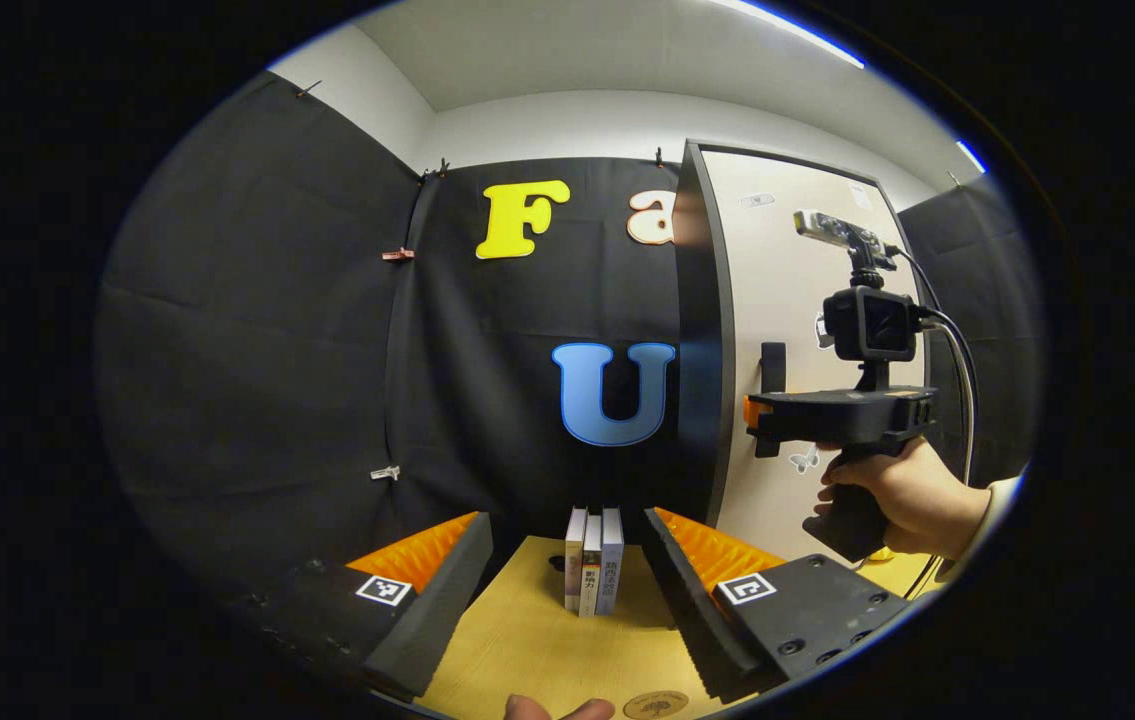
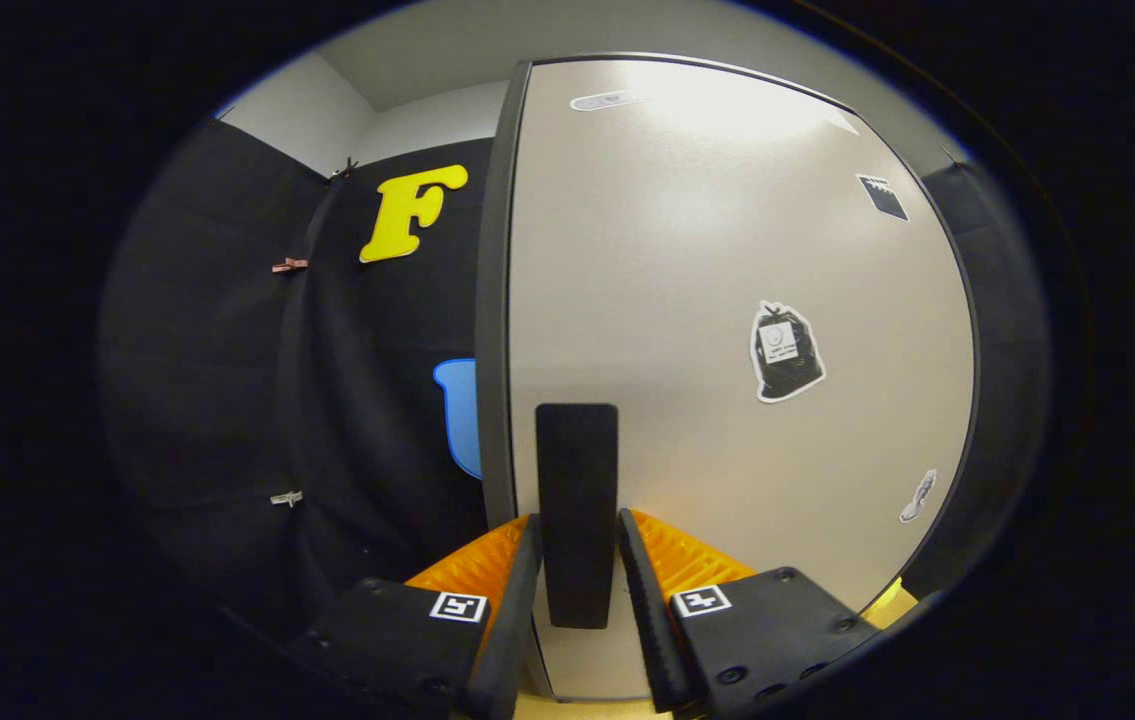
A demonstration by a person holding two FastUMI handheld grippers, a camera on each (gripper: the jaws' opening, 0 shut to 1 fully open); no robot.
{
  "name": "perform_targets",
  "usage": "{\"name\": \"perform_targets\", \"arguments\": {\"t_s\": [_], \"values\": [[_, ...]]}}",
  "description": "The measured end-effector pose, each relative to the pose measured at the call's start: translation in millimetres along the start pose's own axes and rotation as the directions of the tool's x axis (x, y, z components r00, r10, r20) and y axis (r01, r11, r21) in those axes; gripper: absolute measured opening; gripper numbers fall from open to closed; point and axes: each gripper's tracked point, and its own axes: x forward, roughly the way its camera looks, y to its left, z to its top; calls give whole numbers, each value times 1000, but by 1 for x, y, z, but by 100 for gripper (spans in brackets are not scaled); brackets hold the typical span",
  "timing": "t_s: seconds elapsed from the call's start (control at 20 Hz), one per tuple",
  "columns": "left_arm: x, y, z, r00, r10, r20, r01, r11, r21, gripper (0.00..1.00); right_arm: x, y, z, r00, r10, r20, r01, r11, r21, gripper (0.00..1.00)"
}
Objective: Open the cabinet door with the right hand, grasp the bottle in the cabinet with the left hand and place it on the coaster, then close the cabinet door with the right hand.
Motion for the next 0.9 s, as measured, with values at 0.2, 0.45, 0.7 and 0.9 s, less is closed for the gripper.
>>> {"name": "perform_targets", "arguments": {"t_s": [0.2, 0.45, 0.7, 0.9], "values": [[-10, -5, 1, 1000, -2, 6, 2, 1000, -4, 95, -13, 0, 10, 999, 37, -20, -37, 999, 34, 27], [-23, -10, 6, 1000, -8, 18, 7, 1000, 4, 95, -39, 5, 15, 992, 126, -34, -124, 991, 47, 21], [-45, -20, 12, 999, -17, 32, 17, 1000, 7, 94, -79, -2, 24, 972, 228, -52, -224, 972, 76, 20], [-58, -33, 13, 999, -33, 35, 33, 999, 18, 95, -113, -16, 30, 965, 259, -37, -257, 965, 55, 20]]}}
